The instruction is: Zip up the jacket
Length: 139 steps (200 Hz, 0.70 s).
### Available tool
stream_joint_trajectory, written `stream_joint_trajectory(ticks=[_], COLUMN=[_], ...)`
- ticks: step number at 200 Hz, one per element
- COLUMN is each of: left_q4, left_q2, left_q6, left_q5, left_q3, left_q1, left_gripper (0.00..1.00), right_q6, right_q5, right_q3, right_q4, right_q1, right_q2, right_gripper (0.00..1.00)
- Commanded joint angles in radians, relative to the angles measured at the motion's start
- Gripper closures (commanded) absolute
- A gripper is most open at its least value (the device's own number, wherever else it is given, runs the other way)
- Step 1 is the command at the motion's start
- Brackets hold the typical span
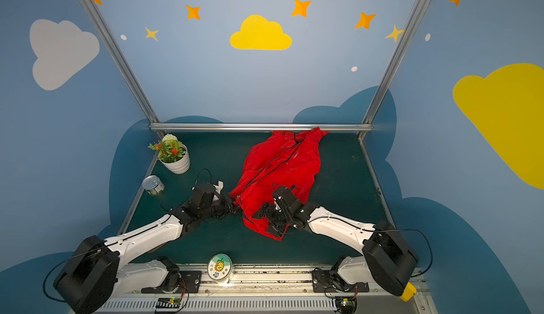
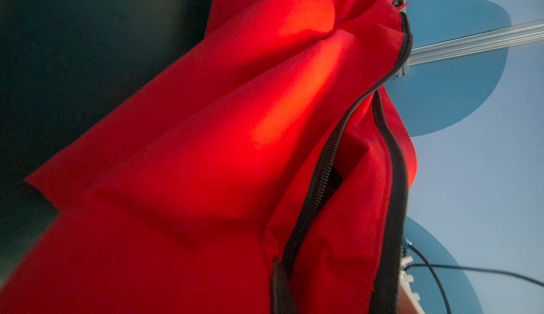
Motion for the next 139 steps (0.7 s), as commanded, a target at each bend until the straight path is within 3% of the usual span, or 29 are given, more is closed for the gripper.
stream_joint_trajectory(ticks=[1,39,61,77,96,139], left_q4=[0.007,-0.004,-0.013,-0.023,-0.037,-0.022], left_q2=[-0.004,-0.024,-0.048,-0.063,-0.075,-0.056], left_q6=[0.015,0.015,0.008,0.009,0.012,0.010], left_q5=[0.011,0.011,0.000,-0.008,-0.013,-0.010], left_q3=[0.016,0.012,0.001,-0.005,-0.009,-0.024], left_q1=[0.004,0.005,0.005,0.006,0.010,0.010], left_gripper=[0.97,0.97,0.97,0.97,0.97,0.97], right_q6=[0.130,0.126,0.118,0.114,0.072,-0.174], right_q5=[0.073,0.037,0.025,0.027,0.038,0.146], right_q3=[-0.021,0.005,0.011,0.000,0.002,0.071], right_q4=[0.146,0.235,0.232,0.227,0.150,-0.365], right_q1=[-0.002,-0.007,-0.022,-0.023,-0.028,-0.111], right_q2=[0.014,0.148,0.193,0.204,0.184,-0.031], right_gripper=[0.16,0.18,0.32,0.54,1.00,1.00])
